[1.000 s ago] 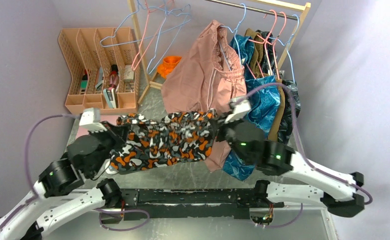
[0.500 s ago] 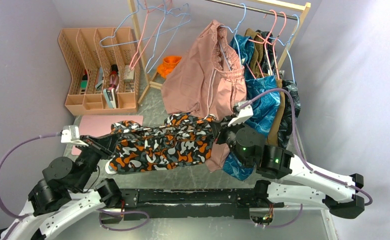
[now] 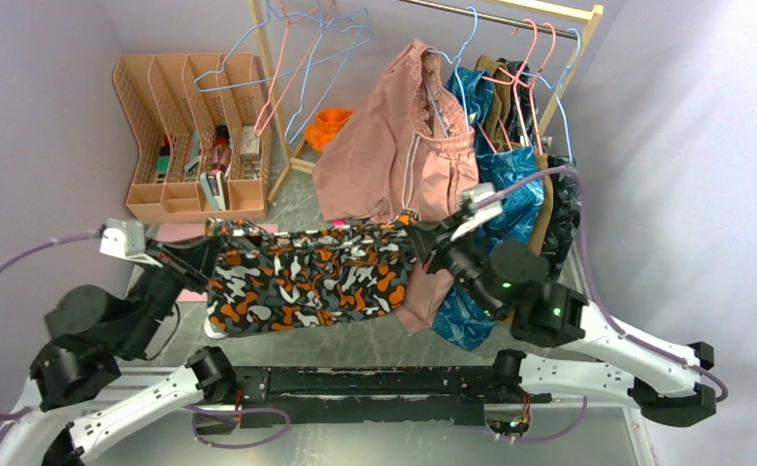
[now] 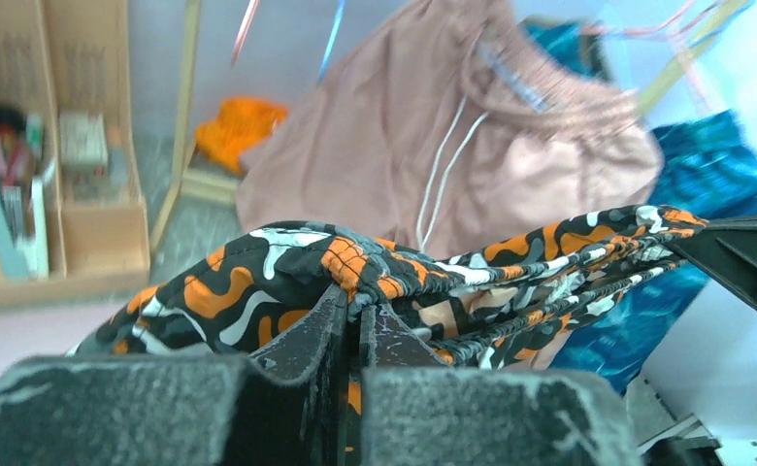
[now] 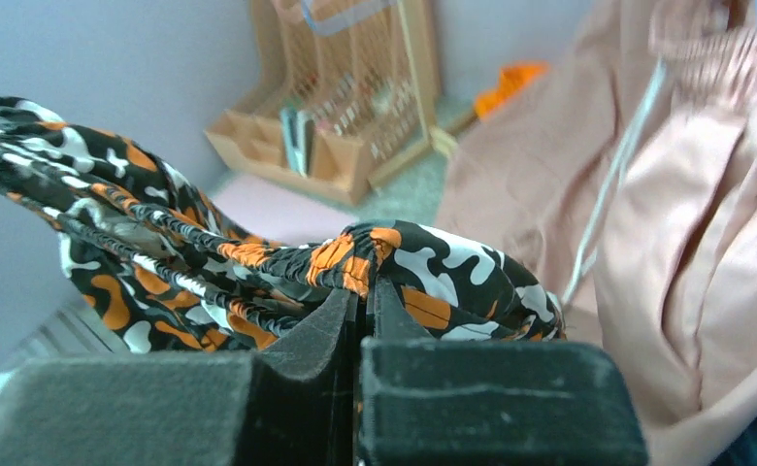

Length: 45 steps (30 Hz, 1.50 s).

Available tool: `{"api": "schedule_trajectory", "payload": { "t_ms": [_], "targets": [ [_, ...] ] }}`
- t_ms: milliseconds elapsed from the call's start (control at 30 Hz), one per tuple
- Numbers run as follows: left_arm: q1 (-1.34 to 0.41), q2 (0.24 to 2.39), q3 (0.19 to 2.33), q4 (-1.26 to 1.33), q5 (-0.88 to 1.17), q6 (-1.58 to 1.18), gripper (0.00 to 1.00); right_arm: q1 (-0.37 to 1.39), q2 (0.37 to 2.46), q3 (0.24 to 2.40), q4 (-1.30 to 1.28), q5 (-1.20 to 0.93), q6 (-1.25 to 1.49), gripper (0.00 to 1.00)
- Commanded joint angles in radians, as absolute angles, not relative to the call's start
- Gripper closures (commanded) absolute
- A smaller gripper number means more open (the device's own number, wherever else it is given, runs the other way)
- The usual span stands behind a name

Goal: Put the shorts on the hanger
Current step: Adjust the shorts at the center of the board.

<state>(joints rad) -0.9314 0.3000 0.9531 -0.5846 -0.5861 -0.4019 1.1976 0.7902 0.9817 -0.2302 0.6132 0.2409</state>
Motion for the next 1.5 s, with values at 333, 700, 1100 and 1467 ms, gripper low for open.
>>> {"api": "schedule_trajectory", "payload": {
  "t_ms": [333, 700, 1100, 1467],
  "targets": [
    [-0.927, 0.551, 1.448, -0.361, -0.299, -0.024, 0.93, 1.189, 0.759, 1.342, -0.082, 0.486, -0.072, 1.00],
    [-0.927, 0.690, 1.683, -0.363, -0.258, 0.025, 0.93, 1.189, 0.855, 1.569, -0.085, 0.348, -0.124, 1.00],
    [-0.929, 0.806, 1.445, -0.409, -0.598, 0.033, 0.93, 1.128, 1.141, 1.558, -0.165, 0.618, -0.181, 1.00],
    [-0.928, 0.887, 1.578, -0.383, -0.566, 0.029, 0.93, 1.116, 1.088, 1.466, -0.053, 0.577, -0.093, 1.00]
  ]
}}
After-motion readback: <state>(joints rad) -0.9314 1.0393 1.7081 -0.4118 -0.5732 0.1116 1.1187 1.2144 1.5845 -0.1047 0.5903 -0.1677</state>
